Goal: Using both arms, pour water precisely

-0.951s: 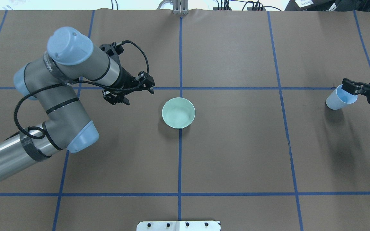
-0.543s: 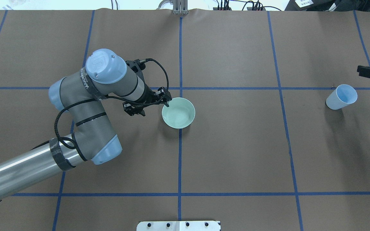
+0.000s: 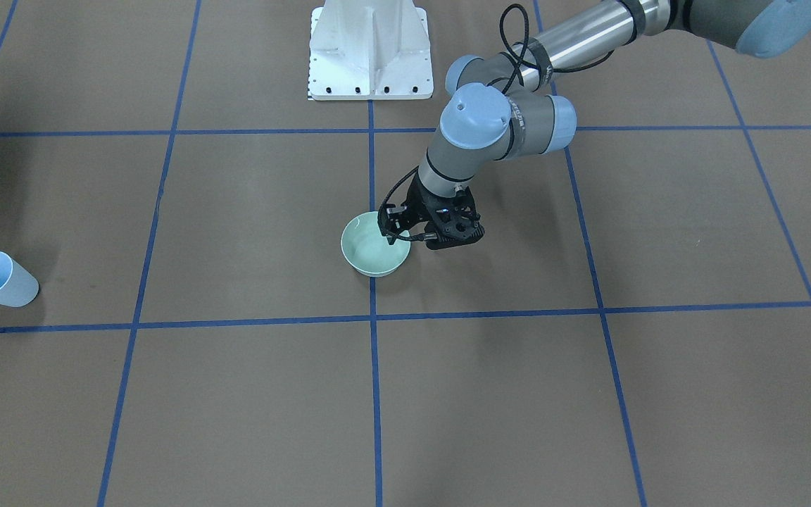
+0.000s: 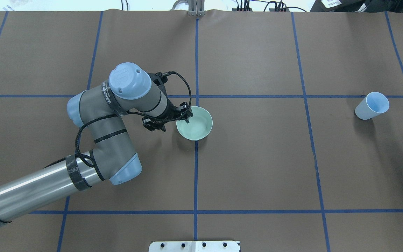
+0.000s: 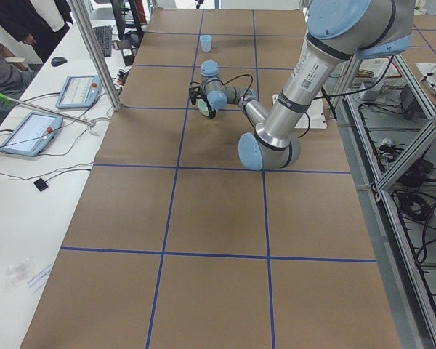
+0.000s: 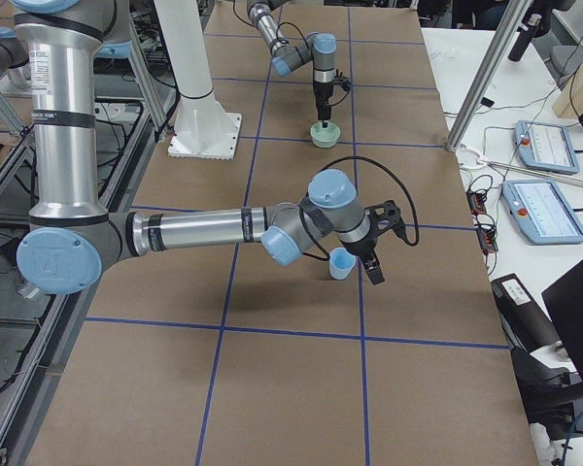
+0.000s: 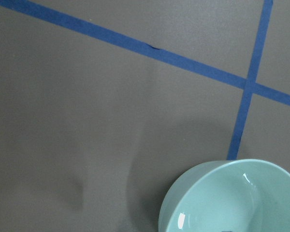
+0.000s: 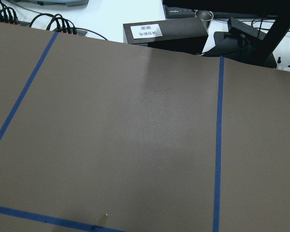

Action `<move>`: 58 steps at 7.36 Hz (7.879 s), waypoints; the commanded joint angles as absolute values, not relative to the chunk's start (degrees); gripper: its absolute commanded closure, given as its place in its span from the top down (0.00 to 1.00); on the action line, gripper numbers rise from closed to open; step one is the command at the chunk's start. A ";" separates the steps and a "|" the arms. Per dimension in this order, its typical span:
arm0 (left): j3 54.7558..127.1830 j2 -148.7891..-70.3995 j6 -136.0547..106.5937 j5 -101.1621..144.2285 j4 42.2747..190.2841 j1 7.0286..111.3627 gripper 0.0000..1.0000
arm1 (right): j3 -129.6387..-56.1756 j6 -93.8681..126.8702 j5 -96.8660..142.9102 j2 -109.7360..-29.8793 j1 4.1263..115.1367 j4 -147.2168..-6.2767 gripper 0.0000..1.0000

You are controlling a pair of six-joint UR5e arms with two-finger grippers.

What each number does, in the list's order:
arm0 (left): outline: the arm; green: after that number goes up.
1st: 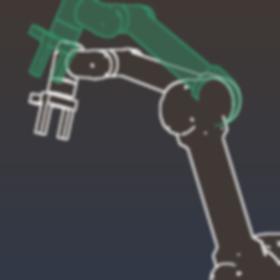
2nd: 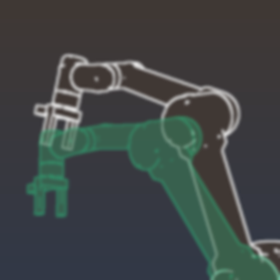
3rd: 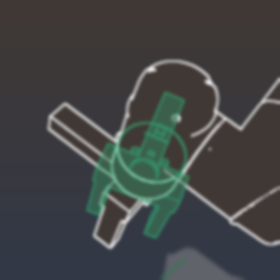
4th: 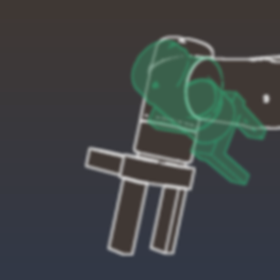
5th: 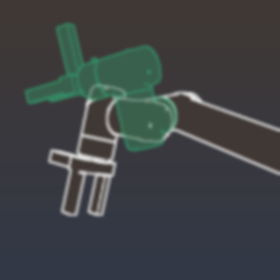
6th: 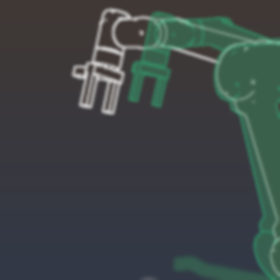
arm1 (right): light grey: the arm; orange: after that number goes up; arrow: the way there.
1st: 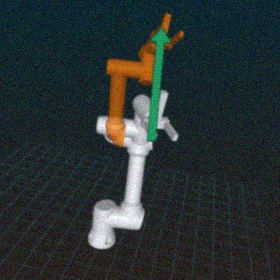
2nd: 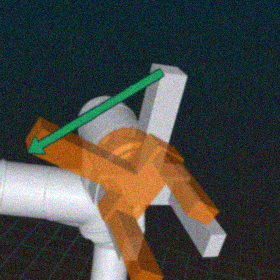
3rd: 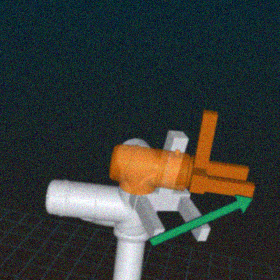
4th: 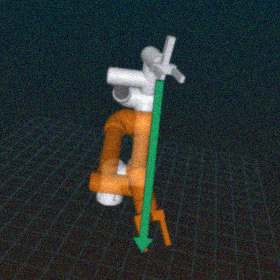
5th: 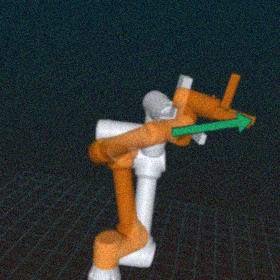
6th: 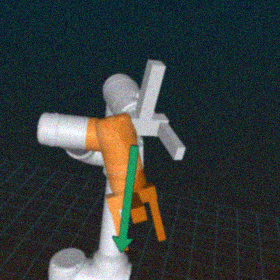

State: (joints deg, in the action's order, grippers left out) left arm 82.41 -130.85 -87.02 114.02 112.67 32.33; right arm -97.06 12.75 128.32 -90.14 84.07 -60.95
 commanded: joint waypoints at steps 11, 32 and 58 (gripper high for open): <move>103.26 -98.24 -58.61 125.16 113.46 49.38 0.00 | -93.25 -7.56 137.72 -82.79 89.91 -81.04 1.00; 97.99 -90.61 -6.24 135.62 91.88 86.31 1.00 | -92.90 -7.21 136.50 -83.58 87.45 -89.38 1.00; 105.91 -88.24 -5.45 138.34 86.48 87.19 1.00 | -97.21 -5.54 137.28 -89.21 88.33 -87.63 1.00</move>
